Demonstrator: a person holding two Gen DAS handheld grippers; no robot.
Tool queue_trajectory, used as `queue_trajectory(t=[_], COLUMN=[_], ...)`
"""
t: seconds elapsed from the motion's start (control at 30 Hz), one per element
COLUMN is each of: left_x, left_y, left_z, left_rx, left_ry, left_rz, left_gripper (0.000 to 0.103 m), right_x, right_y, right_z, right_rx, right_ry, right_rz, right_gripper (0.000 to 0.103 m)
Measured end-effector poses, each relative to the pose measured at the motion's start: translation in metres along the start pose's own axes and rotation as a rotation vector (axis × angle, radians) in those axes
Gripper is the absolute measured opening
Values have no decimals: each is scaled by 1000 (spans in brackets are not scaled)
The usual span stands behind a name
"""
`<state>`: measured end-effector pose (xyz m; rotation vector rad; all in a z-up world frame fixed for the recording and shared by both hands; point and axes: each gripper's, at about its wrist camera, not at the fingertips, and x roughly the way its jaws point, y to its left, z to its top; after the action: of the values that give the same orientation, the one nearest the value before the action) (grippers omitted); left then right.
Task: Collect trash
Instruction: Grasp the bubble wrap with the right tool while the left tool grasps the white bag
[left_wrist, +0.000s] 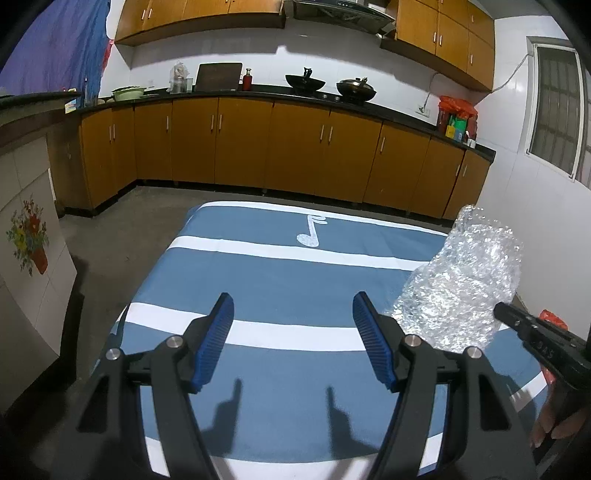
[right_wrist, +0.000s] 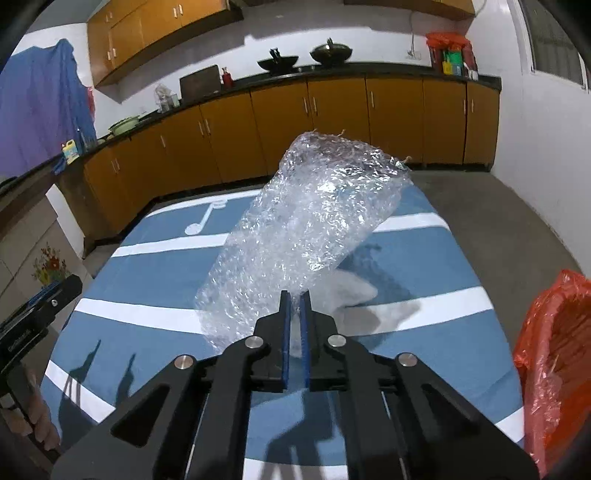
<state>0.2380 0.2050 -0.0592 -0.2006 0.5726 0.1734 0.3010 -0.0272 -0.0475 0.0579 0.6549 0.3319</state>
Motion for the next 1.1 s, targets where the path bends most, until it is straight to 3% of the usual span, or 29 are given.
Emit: queue_trajectory(t=[0.3, 0.57, 0.97, 1.1], left_x=[-13, -17, 28, 48], left_y=[2, -23, -129, -166], left_z=[6, 8, 4, -1], left_rx=[-6, 31, 109, 142], left_ry=[-22, -16, 110, 161], left_rz=[-21, -81, -268, -295], left_gripper=[66, 66, 66, 66], right_x=[-49, -80, -127, -134], right_y=[8, -7, -70, -98], right_z=[31, 34, 14, 2], right_rx=[-29, -26, 24, 69], right_ry=[-153, -215, -249, -231], right_rz=[24, -39, -216, -261], right_gripper=[5, 5, 5, 5])
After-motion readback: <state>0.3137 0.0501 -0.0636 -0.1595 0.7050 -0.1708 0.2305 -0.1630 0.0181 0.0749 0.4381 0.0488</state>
